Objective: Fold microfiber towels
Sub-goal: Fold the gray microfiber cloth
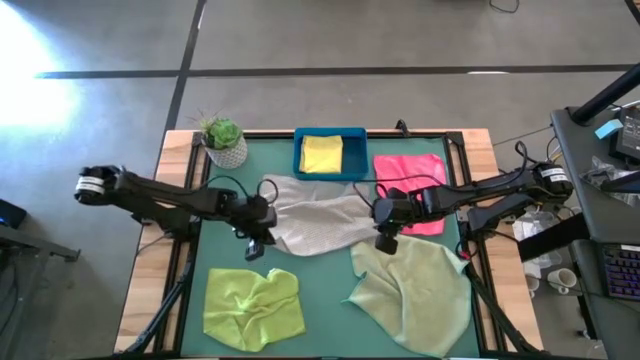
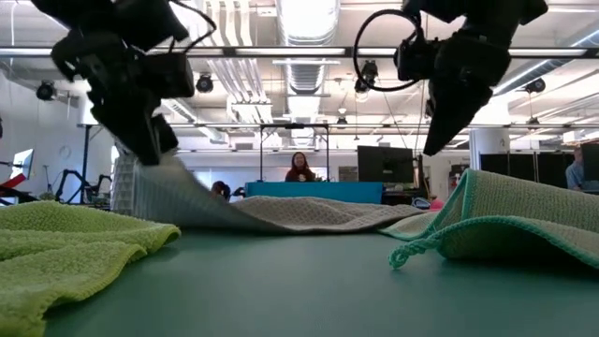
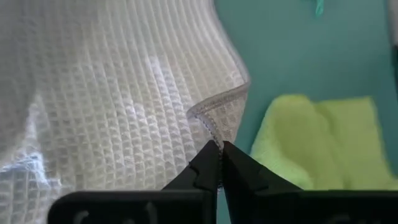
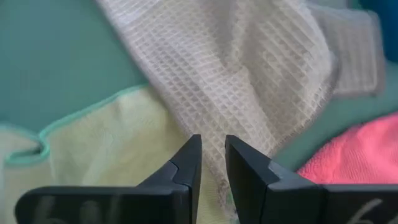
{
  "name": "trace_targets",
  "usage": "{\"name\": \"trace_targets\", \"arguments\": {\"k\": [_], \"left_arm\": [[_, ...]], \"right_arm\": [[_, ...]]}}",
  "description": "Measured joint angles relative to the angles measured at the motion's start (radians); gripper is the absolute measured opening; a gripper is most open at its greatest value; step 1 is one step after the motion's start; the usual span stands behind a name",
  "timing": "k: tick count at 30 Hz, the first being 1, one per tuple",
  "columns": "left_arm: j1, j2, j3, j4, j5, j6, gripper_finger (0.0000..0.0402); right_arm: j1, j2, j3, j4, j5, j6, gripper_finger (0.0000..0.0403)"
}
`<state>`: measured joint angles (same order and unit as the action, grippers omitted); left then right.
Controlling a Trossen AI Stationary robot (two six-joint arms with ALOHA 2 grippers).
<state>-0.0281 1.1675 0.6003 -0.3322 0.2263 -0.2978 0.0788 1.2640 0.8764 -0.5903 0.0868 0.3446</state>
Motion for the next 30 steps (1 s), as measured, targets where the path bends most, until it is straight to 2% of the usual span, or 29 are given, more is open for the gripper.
{"name": "trace_targets", "arguments": {"k": [5,18,30], "left_arm": [[0.000,-0.075,0.000,-0.001,-0.048,-0.060,0.0000],[0.000,-0.169,0.002,0.000,-0.157,-0.124,0.0000],[0.000,-0.208,0.005,0.000,-0.181,-0.169,0.0000]], "right_arm": [[0.000,0.000,0.000,0.028,-0.030,-0.081,0.0077],[0.000,0.024,-0.022,0.095,-0.043,-0.310,0.0158],[0.001,0.155,-0.016,0.134,-0.042,-0.266,0.0151]]}}
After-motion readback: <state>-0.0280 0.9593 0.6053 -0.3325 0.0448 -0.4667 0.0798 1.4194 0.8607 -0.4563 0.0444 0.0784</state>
